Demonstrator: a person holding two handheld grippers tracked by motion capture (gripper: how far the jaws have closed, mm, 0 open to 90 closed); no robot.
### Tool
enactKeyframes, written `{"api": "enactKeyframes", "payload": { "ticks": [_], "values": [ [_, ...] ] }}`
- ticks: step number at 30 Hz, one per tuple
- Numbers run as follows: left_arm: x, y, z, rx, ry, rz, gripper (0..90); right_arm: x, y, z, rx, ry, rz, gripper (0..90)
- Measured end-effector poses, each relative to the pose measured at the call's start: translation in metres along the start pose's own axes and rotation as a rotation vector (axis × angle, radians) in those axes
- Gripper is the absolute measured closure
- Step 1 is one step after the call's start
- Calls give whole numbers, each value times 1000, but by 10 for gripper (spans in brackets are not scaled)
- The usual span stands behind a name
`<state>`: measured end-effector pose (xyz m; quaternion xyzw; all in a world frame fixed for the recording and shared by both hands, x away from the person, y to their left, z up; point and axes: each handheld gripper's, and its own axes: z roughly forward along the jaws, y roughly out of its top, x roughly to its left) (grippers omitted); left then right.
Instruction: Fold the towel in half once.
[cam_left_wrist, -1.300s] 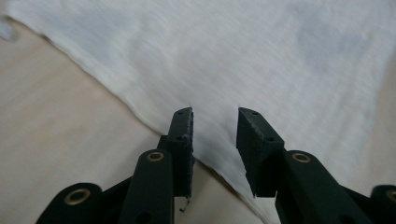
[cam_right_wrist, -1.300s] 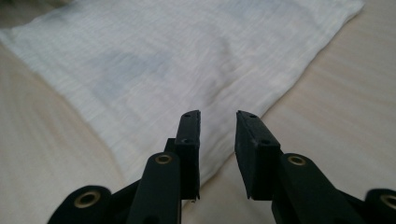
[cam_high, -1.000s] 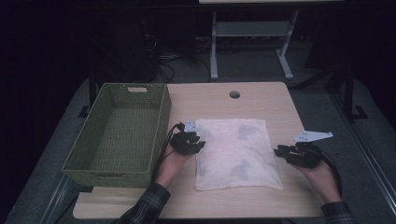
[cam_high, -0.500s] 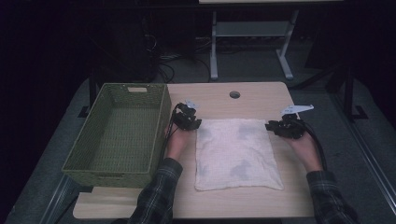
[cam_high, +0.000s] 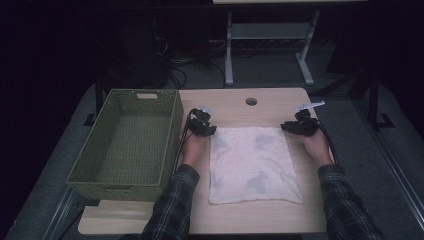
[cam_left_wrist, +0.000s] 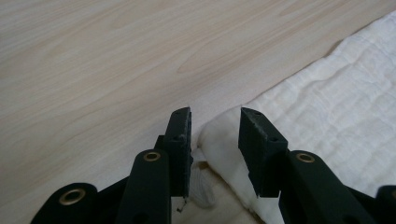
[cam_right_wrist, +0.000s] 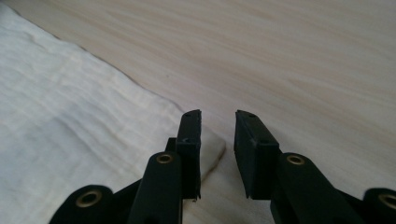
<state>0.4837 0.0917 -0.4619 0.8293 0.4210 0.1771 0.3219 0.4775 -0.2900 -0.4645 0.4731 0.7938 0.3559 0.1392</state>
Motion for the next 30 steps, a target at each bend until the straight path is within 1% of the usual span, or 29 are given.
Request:
{"api": "enactKeyframes", "payload": {
  "ticks": [2,4,7,8,10,11,15,16,19,20,21,22,24,26,27,28,30],
  "values": [
    [0,0,2,9,-3,6,633,-2,-3,4,12,13,10,708],
    [1,0,3,14,-1,8,631,-2,-4,7,21,22,10,715],
    [2,-1,4,19,-7,2,637,-1,-4,8,15,18,0,729],
    [2,-1,4,17,-10,0,646,0,-4,8,22,12,-10,779],
    [1,-1,5,14,-18,3,678,1,-4,7,26,16,-15,821],
    [1,0,5,12,-25,-2,701,1,-4,7,26,22,-16,834],
    [2,1,6,17,-52,-16,814,1,-4,7,33,28,-5,863],
    [1,1,6,17,-53,-20,836,1,-4,7,33,25,-8,867],
    [1,2,6,21,-43,-19,853,2,-3,7,37,14,-12,871],
    [1,3,3,19,-43,-13,854,2,-2,5,38,5,-13,872],
    [1,4,0,14,-39,-9,855,2,-2,4,31,11,-9,872],
    [1,5,-3,5,-39,-10,856,1,-1,1,23,13,-3,873],
    [1,9,-10,-19,-38,-16,857,0,0,-4,7,14,-6,873],
    [0,14,-17,-41,-34,-9,857,-2,2,-12,-17,16,1,873],
    [0,14,-17,-41,-34,-9,858,-1,3,-15,-30,15,6,873],
    [-1,18,-25,-60,-23,-3,858,-2,5,-18,-34,15,8,873],
    [-1,22,-32,-78,-19,-1,858,-2,9,-25,-36,14,1,873]
  ]
}}
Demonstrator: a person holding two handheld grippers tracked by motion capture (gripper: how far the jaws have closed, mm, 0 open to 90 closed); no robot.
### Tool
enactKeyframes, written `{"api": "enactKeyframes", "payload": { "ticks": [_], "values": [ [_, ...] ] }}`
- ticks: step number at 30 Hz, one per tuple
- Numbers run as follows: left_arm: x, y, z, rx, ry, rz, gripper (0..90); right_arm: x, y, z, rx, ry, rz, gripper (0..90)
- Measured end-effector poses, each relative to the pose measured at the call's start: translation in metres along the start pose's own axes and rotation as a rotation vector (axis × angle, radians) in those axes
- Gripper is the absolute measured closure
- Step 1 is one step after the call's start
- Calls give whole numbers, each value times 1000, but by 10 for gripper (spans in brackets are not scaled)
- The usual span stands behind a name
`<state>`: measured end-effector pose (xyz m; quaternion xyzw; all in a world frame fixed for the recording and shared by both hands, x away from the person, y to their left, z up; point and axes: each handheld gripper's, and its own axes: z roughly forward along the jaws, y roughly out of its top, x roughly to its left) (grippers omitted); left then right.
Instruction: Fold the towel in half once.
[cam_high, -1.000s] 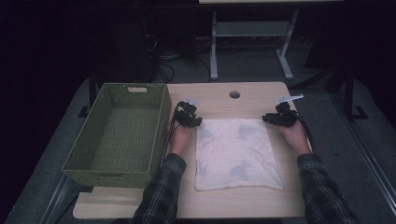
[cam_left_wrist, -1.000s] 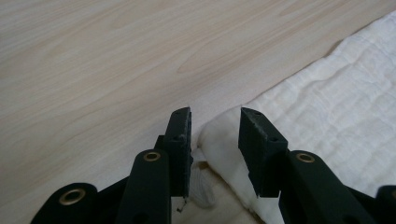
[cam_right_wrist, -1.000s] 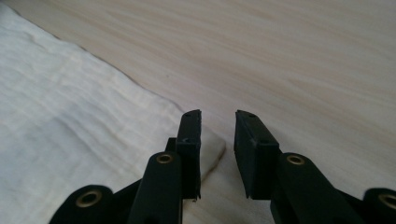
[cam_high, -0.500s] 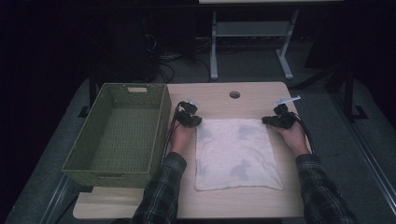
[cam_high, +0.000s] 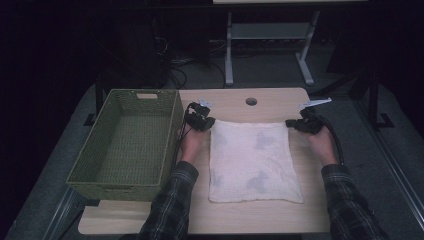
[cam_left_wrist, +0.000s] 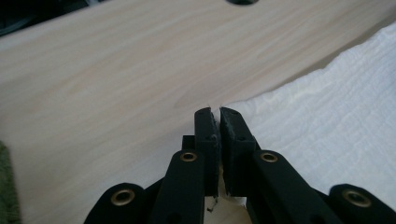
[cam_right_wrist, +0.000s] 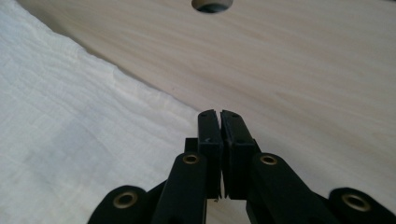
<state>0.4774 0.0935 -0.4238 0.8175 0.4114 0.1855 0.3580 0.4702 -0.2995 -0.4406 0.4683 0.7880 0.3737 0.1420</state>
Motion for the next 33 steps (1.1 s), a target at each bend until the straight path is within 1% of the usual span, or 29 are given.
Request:
{"api": "enactKeyframes", "payload": {
  "ticks": [1,2,4,5,6,7,10,11,12,13,14,15,16,18,20,21,22,23,25,27,28,30,32,33],
  "values": [
    [0,0,0,0,0,0,858,0,3,-4,-11,1,-2,873],
    [0,4,-7,-20,9,-1,857,1,6,-8,-16,-2,-10,873],
    [0,9,-16,-48,13,-7,857,2,11,-15,-36,-9,-19,873],
    [0,11,-19,-54,16,-4,858,3,14,-20,-61,-12,-29,873],
    [0,11,-19,-54,16,-4,858,4,16,-23,-70,-11,-31,873],
    [-2,15,-27,-67,21,5,858,5,19,-27,-71,-1,-29,873],
    [-8,17,-38,-69,23,24,858,9,22,-36,-94,6,-42,873],
    [-8,17,-38,-69,23,24,857,11,22,-39,-101,12,-48,873],
    [-11,16,-42,-67,23,29,858,12,21,-42,-107,12,-57,873],
    [-11,16,-42,-67,23,29,857,12,21,-42,-107,12,-57,873],
    [-14,12,-49,-68,16,28,857,16,17,-46,-116,22,-65,873],
    [-14,12,-49,-68,16,28,857,16,17,-46,-116,22,-65,873],
    [-19,9,-53,-58,20,51,857,19,11,-50,-120,27,-74,873],
    [-22,5,-58,-48,16,58,857,21,4,-54,-123,35,-80,873],
    [-27,0,-62,-43,3,62,858,23,-3,-59,-124,42,-86,873],
    [-27,0,-62,-43,3,62,858,24,-6,-61,-122,46,-87,873],
    [-32,-4,-66,-40,2,75,857,26,-9,-63,-120,49,-87,872],
    [-34,-7,-67,-40,1,79,857,27,-12,-65,-125,55,-90,872],
    [-36,-11,-71,-38,-2,82,858,30,-17,-70,-122,59,-94,872],
    [-37,-13,-72,-40,-6,83,858,34,-22,-73,-125,56,-108,872],
    [-40,-18,-77,-51,-13,70,858,37,-26,-75,-128,62,-109,872],
    [-41,-20,-79,-52,-15,71,858,40,-30,-78,-121,69,-113,872],
    [-45,-29,-87,-64,-31,65,858,45,-36,-82,-127,66,-127,872],
    [-45,-29,-87,-64,-31,65,858,45,-36,-82,-127,66,-127,872]
  ]
}}
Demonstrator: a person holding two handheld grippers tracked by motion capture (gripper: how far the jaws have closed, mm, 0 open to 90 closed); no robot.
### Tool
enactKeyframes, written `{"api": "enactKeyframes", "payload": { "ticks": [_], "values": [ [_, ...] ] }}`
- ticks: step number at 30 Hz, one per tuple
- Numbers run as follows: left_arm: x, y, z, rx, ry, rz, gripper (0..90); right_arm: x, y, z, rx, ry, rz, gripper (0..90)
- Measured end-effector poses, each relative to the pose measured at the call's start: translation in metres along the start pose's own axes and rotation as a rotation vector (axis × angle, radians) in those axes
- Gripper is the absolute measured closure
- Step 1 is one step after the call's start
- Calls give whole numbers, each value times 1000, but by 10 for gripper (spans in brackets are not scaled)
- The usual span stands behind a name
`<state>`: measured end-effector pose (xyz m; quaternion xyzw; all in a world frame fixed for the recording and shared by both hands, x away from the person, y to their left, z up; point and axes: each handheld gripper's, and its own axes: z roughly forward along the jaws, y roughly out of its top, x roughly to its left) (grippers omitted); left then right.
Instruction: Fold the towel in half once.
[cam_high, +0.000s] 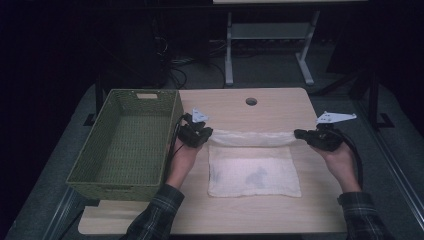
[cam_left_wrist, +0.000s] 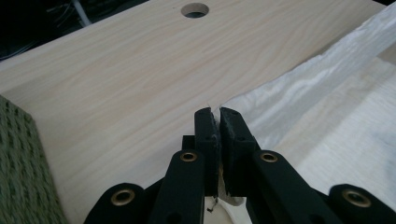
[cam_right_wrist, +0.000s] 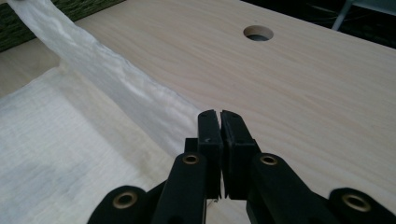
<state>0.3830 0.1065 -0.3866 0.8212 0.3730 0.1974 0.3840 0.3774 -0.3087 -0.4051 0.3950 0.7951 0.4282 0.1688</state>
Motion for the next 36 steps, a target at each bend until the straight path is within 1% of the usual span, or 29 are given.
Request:
{"api": "enactKeyframes", "payload": {
  "ticks": [1,3,5,6,8,9,11,12,13,15,16,17,20,21,25,26,27,28,29,30,31,32,34,35,36],
  "values": [
    [-3,-5,-5,-2,-8,-2,858,4,-4,-3,0,6,-4,872],
    [-6,-9,-8,-3,-15,1,859,8,-9,-6,-1,8,-9,872],
    [-10,-14,-12,-10,-24,-4,859,12,-13,-8,8,17,-9,872],
    [-12,-16,-14,-8,-28,4,858,15,-15,-9,8,15,-12,872],
    [-14,-19,-16,-11,-33,1,859,17,-17,-11,4,11,-19,872],
    [-16,-24,-19,-16,-52,-14,859,21,-22,-14,6,22,-15,872],
    [-18,-28,-21,-13,-58,-14,859,25,-28,-17,4,27,-9,872],
    [-18,-28,-21,-13,-58,-14,859,25,-28,-17,4,27,-9,872],
    [-21,-34,-24,-9,-78,-13,858,28,-35,-20,2,33,-4,871],
    [-25,-38,-27,-3,-83,-2,859,31,-41,-23,4,39,1,871],
    [-25,-38,-27,-3,-83,-2,859,33,-44,-25,9,49,5,871],
    [-30,-41,-29,5,-91,2,859,35,-47,-26,14,49,0,871],
    [-34,-44,-30,12,-92,13,859,39,-52,-28,23,54,-6,871],
    [-39,-51,-31,26,-95,21,859,43,-57,-31,34,57,-8,870],
    [-48,-63,-34,56,-97,29,859,49,-68,-33,50,70,-6,869],
    [-50,-65,-34,62,-98,30,859,51,-71,-34,56,76,-3,868],
    [-51,-68,-34,67,-98,33,859,53,-73,-34,54,77,-12,868],
    [-51,-68,-34,67,-98,33,859,53,-73,-34,54,77,-12,868],
    [-53,-70,-35,71,-100,32,860,57,-76,-37,59,80,-6,868],
    [-54,-72,-36,71,-102,26,860,57,-76,-37,59,80,-6,868],
    [-55,-75,-37,79,-106,28,860,59,-79,-40,59,80,-16,868],
    [-55,-75,-37,79,-106,28,860,59,-80,-41,58,84,-15,868],
    [-57,-78,-38,84,-114,28,860,61,-84,-44,61,85,-11,868],
    [-58,-81,-38,91,-126,25,860,61,-86,-45,62,90,-9,868],
    [-58,-81,-38,91,-126,25,860,62,-89,-46,65,94,-9,868]
  ]
}}
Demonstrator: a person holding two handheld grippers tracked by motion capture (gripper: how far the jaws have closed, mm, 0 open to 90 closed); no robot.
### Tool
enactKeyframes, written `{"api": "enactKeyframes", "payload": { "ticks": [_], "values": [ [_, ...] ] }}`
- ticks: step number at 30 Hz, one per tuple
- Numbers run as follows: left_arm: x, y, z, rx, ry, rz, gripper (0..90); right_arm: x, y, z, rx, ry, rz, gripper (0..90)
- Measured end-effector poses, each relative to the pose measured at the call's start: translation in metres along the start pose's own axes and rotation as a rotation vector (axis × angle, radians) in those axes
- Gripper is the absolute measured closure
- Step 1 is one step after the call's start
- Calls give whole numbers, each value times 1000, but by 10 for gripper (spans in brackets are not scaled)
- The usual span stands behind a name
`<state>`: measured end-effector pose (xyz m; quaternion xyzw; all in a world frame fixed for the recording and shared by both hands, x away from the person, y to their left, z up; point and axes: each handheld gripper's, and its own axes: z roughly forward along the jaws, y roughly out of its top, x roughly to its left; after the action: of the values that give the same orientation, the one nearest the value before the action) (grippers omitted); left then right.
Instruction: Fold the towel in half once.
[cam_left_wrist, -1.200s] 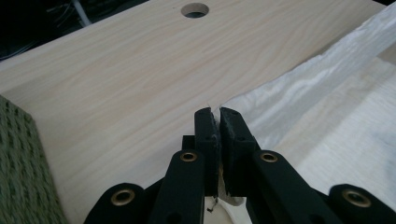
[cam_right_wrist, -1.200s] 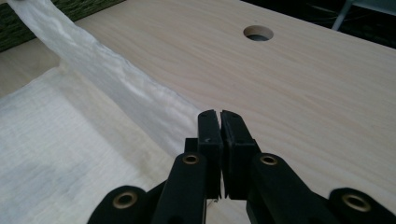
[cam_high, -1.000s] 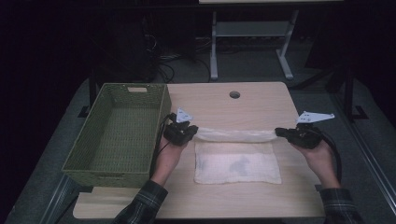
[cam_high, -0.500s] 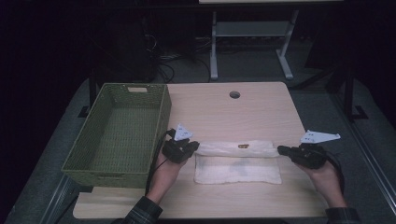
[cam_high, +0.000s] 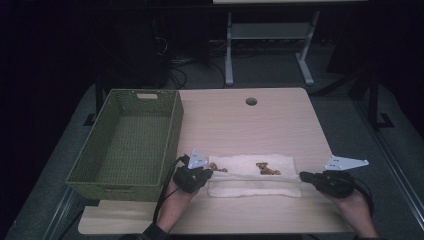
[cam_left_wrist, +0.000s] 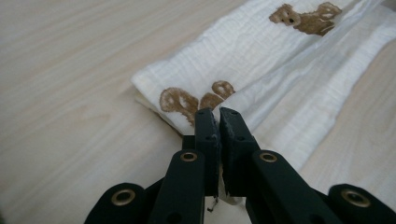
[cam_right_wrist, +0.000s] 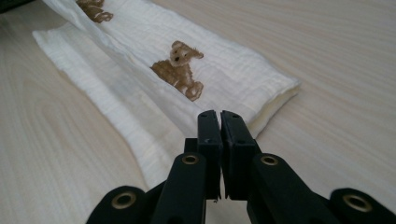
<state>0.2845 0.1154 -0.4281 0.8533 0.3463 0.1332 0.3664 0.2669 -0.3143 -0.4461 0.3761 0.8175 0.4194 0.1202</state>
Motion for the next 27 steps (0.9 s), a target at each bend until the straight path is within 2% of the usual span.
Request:
{"api": "enactKeyframes", "payload": {
  "ticks": [1,6,8,9,10,12,13,14,15,17,22,27],
  "values": [
    [-1,-4,1,20,-8,7,860,1,-2,0,1,7,-3,868],
    [-5,-13,5,58,-29,10,860,7,-12,2,33,26,-12,868],
    [-8,-19,9,94,-41,23,858,10,-16,5,56,31,-16,862],
    [-9,-20,10,102,-53,14,855,11,-17,6,61,31,-24,858],
    [-9,-20,10,96,-57,17,847,12,-17,6,67,31,-26,838],
    [-10,-19,9,89,-58,15,758,13,-16,5,58,22,-26,699],
    [-9,-16,6,64,-58,9,725,13,-15,4,50,18,-26,679],
    [-9,-16,6,64,-58,9,680,13,-15,4,50,18,-26,679],
    [-7,-11,3,39,-55,3,633,11,-11,1,22,13,-16,621],
    [-5,-6,2,27,-44,8,586,10,-6,0,11,-5,-23,608],
    [1,8,7,2,-24,19,476,3,4,6,10,-38,-2,564],
    [12,22,18,-3,-7,35,458,-6,13,12,0,-47,13,583]
  ]
}}
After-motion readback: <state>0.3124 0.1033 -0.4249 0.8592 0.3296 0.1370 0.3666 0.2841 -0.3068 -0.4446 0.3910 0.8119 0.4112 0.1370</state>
